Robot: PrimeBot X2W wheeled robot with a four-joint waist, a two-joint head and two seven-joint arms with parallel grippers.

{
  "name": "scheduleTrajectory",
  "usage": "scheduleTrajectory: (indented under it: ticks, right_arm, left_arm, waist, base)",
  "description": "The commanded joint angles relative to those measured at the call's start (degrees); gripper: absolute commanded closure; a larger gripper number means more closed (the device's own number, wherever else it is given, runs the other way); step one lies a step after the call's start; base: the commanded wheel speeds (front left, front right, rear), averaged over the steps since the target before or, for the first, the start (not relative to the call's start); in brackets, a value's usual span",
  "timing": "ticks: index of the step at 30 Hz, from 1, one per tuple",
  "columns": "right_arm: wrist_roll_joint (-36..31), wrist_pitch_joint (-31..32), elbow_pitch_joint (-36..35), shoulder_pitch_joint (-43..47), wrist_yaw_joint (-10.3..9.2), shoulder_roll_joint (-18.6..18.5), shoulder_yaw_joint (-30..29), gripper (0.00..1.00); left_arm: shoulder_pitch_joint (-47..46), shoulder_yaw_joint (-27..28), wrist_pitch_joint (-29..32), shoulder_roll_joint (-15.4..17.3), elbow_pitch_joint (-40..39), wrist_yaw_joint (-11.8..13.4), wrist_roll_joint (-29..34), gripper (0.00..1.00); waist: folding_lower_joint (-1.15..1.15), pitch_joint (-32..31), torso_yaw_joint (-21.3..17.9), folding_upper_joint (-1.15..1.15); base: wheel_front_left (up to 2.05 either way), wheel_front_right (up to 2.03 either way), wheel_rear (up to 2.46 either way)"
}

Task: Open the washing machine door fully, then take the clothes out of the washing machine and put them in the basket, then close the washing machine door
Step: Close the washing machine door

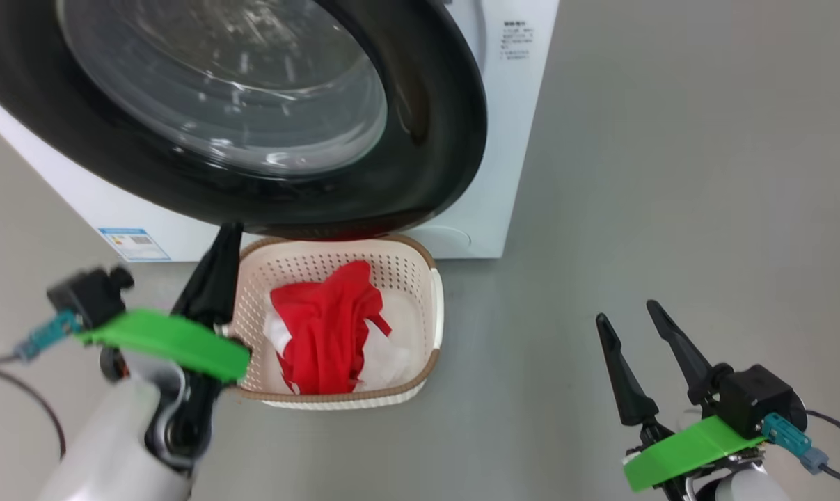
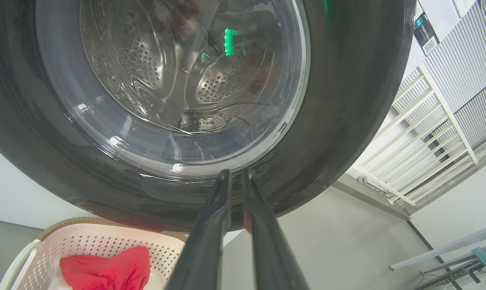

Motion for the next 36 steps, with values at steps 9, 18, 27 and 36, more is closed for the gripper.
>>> scheduleTrajectory:
  ticks: [9,18,27,36]
  right_arm:
    - [0.11,-0.36,-1.29,3.03,0.35,-0.63,-0.02,0.00]
    - [0.64,-0.36,-1.30,5.89,0.35,-0.87,-1.09,0.00]
    - [0.76,-0.36,-1.75,9.66,0.35,-1.03,-2.69,0.00]
    - [0.84,-0.36,-2.21,11.80,0.35,-1.13,-4.11,0.00]
  left_arm:
    - [10.64,9.28,-0.46,0.65,-4.16,-0.34,10.67,0.00]
    - [21.54,16.93,-0.46,-0.37,-8.58,-0.34,20.00,0.00]
    - [32.84,23.40,-0.46,-2.22,-14.01,-0.34,30.97,0.00]
    - [37.54,27.56,-0.46,-4.35,-17.32,-0.34,38.20,0.00]
  waist:
    - [0.00,-4.91,1.73,0.00]
    - [0.00,-7.99,1.06,0.00]
    - [0.00,-10.69,-0.35,0.00]
    - [0.00,-11.80,-0.81,0.00]
  base:
    - [0.00,0.00,0.00]
    - [0.00,0.00,0.00]
    - [0.00,0.00,0.00]
    - [0.00,0.00,0.00]
